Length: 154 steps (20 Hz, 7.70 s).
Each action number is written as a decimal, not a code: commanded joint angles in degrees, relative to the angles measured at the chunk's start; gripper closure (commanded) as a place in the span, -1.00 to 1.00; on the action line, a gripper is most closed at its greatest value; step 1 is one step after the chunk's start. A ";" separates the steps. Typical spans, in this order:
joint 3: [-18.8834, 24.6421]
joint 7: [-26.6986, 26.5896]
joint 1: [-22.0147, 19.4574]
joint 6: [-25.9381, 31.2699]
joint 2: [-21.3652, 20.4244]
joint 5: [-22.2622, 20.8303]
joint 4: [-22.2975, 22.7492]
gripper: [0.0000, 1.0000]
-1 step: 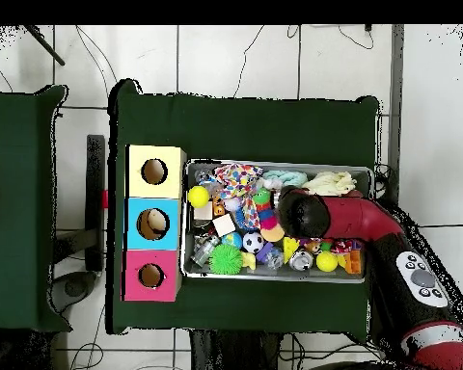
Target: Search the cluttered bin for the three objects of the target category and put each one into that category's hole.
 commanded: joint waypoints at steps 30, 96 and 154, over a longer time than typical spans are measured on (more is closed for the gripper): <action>-2.13 -1.49 -2.15 3.26 -1.29 -7.09 5.60 -1.00; 2.05 -0.07 -2.06 -0.38 0.79 -2.29 1.67 -1.00; -1.88 9.09 3.30 4.14 -26.43 11.02 22.98 1.00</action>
